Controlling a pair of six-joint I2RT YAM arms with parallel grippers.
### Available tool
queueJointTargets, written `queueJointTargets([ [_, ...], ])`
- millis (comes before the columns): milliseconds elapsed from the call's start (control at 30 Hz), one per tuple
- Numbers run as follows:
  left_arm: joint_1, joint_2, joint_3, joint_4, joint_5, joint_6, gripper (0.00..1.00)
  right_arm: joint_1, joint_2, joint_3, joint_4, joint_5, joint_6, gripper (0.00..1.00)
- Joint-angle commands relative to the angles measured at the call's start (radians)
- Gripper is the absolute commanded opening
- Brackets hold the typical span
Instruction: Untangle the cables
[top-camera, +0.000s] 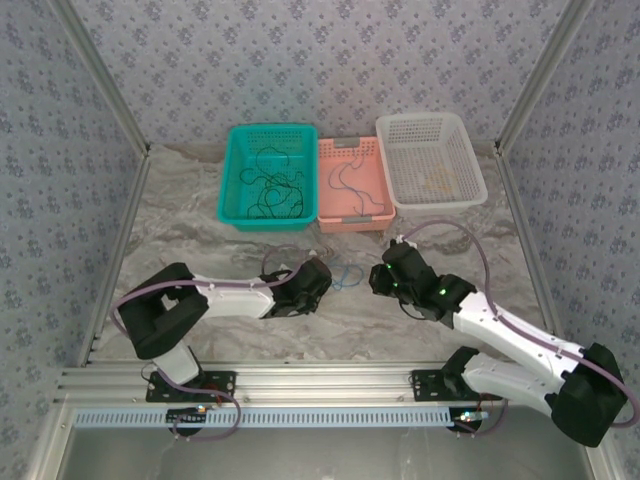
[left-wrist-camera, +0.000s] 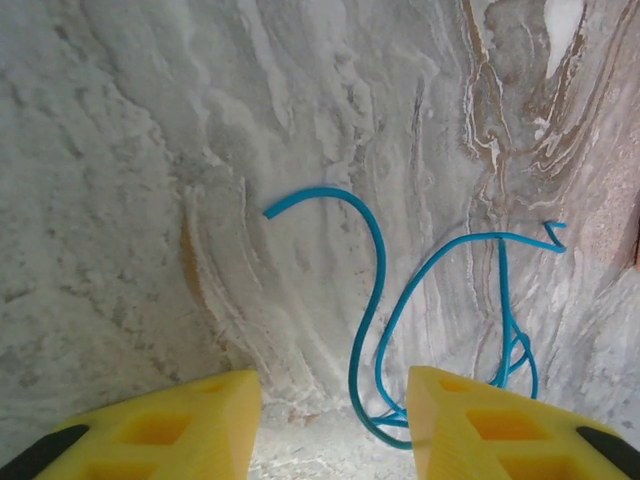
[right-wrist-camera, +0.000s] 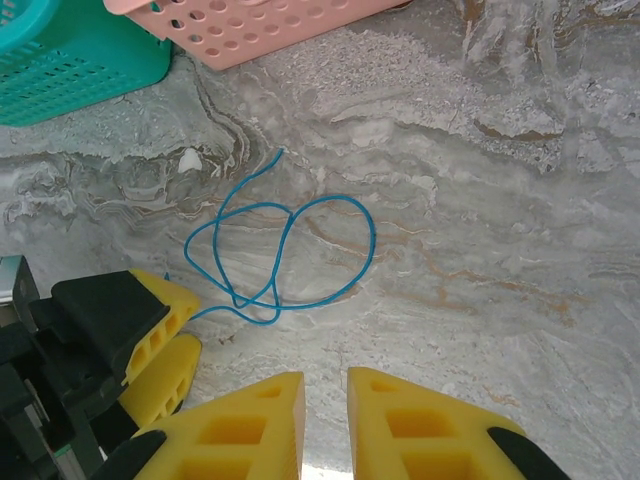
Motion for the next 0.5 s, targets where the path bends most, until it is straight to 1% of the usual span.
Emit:
queueJointTargets([
  [0,0.011,0.075,0.0,0.094,-0.022,-0.035,0.33,0.006,-0.009,-0.011,-0.01,0.018,0.011,0.21],
  [67,0.013,0.061,-0.013,0.089,-0.041,-0.027,0.17,0.0,0.015,-0.01,0.005,0.01,0.011,0.22],
  [167,0.014,0.026,-0.043,0.064,-0.056,-0.018,0.02,-0.009,0.099,0.024,0.042,-0.017,0.013,0.25],
  [200,0.014,0.016,-0.057,0.066,-0.057,-0.016,0.0,-0.007,0.139,0.047,0.06,-0.026,0.02,0.26],
  [267,0.017,0.004,-0.076,0.07,-0.049,-0.007,0.0,0.008,0.239,0.098,0.089,-0.03,0.057,0.29],
  [400,0.016,-0.012,-0.108,0.08,-0.038,-0.001,0.0,0.059,0.462,0.258,0.042,0.042,0.183,0.37],
  [467,0.017,-0.013,-0.123,0.094,-0.034,-0.001,0.0,0.075,0.556,0.325,0.017,0.073,0.255,0.38],
])
